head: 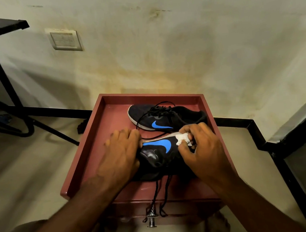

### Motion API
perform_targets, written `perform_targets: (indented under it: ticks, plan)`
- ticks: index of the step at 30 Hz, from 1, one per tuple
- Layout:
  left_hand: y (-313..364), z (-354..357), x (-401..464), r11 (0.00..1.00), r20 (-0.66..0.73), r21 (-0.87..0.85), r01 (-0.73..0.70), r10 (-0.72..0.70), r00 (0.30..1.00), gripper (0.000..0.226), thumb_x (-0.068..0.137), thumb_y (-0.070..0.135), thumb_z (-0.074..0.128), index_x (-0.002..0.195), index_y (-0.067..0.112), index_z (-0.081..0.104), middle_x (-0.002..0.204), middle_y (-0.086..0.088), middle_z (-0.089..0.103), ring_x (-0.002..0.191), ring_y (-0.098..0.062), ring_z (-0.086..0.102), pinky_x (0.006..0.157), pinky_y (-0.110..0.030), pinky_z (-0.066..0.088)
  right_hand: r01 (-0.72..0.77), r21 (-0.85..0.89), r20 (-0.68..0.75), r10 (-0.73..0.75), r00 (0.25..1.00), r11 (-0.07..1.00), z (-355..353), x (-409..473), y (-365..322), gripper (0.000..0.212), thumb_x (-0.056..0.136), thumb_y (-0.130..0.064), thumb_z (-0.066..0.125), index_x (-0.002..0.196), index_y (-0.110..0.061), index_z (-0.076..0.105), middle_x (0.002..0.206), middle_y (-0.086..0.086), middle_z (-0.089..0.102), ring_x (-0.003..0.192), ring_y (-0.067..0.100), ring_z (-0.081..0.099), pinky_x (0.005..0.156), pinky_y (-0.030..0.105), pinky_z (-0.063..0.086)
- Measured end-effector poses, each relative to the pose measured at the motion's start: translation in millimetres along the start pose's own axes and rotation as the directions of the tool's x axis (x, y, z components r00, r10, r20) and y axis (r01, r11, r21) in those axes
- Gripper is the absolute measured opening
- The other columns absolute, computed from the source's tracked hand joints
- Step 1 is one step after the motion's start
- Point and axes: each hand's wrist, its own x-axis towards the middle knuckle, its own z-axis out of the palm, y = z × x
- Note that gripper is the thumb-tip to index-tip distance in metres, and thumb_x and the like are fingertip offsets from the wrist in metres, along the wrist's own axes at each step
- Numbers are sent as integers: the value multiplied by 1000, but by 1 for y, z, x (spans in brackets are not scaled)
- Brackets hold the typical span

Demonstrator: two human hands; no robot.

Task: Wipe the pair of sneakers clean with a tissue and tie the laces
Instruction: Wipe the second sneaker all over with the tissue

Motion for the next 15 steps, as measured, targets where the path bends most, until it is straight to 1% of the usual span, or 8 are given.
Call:
perform_targets:
  ticks: [1,2,4,6,8,11,13,15]
  plan:
    - [5,3,-1,1000,-26,25,1,0,1000,30,71,7,60,90,26,46,89,5,43,81,-18,37,71,-35,29,-9,3,-10,9,1000,1000,-1,0,0,23,86,-17,66,109,-21,65,94,-10,53,82,5,54,65,13,46]
    - [9,5,-1,999,-31,45,-1,3,1000,33,69,6,67,91,23,48,90,2,45,81,-17,35,71,-35,29,-18,2,-9,18,1000,1000,-2,0,1,23,86,-18,66,108,-21,64,92,-12,51,81,5,53,65,13,45]
    - [11,6,1,997,3,64,-37,37,999,37,65,8,72,92,20,50,92,-1,47,82,-18,36,70,-36,31,-27,-5,13,27,1000,1000,0,-1,3,21,85,-19,67,106,-22,62,89,-13,51,78,5,53,64,20,49]
    - [8,0,1,995,85,38,-88,85,993,29,68,24,66,92,25,48,94,3,44,85,-19,37,74,-38,36,-14,-7,36,14,999,1000,3,-3,5,18,86,-19,68,103,-22,63,90,-11,54,78,6,55,64,29,55]
    - [5,-9,0,996,200,-42,-74,81,977,25,71,41,59,88,34,43,92,10,39,88,-16,36,79,-36,34,14,-3,37,-14,999,1000,3,-5,5,14,87,-19,69,101,-19,66,94,-7,57,80,8,59,64,31,58]
    - [-1,-25,3,987,348,-158,-26,80,934,30,68,53,65,84,37,45,91,15,42,90,-11,39,79,-32,32,55,2,13,-55,998,999,0,-5,3,14,89,-17,70,103,-15,71,99,-5,58,84,9,61,66,26,59]
    - [-6,-34,6,964,439,-265,29,94,894,36,71,56,76,90,37,52,96,14,48,95,-7,44,81,-29,39,71,16,17,-71,997,997,-2,-7,1,15,90,-14,71,105,-13,72,100,-4,60,86,8,62,68,22,59]
    - [-11,-39,8,916,464,-392,88,114,879,41,73,56,82,98,36,57,100,13,54,96,-6,51,83,-29,49,90,50,19,-91,996,995,-1,-10,-1,16,90,-12,72,106,-12,71,98,-3,63,85,8,63,69,23,58]
